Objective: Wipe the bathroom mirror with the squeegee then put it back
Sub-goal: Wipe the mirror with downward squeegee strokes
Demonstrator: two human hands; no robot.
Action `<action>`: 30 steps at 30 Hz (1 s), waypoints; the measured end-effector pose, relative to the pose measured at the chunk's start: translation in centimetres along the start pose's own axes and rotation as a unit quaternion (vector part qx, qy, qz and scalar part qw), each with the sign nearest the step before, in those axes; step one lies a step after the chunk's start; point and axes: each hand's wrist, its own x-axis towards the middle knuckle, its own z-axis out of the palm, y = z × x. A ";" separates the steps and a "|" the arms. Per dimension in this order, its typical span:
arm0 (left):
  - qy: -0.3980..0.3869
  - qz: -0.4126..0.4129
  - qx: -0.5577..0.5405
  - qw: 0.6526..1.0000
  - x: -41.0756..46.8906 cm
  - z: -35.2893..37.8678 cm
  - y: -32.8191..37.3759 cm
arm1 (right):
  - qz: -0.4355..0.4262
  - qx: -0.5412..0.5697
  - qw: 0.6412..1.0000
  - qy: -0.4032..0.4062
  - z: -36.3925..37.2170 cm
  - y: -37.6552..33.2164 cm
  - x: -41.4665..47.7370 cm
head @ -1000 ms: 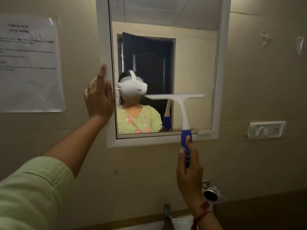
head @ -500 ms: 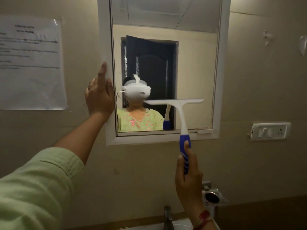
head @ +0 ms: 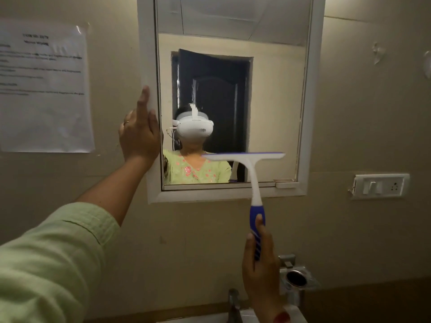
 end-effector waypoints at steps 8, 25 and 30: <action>-0.011 -0.011 0.005 1.000 -0.1 -0.1 0.0 | -0.008 -0.016 1.000 -0.008 -0.8 -0.1 1.2; -0.012 -0.018 0.007 1.000 -0.2 -0.3 0.5 | -0.002 -0.027 1.000 -0.014 -1.2 0.4 -1.9; -0.012 -0.025 0.008 1.000 -0.1 -0.1 0.3 | 0.007 -0.014 1.000 -0.016 -0.8 0.3 -2.9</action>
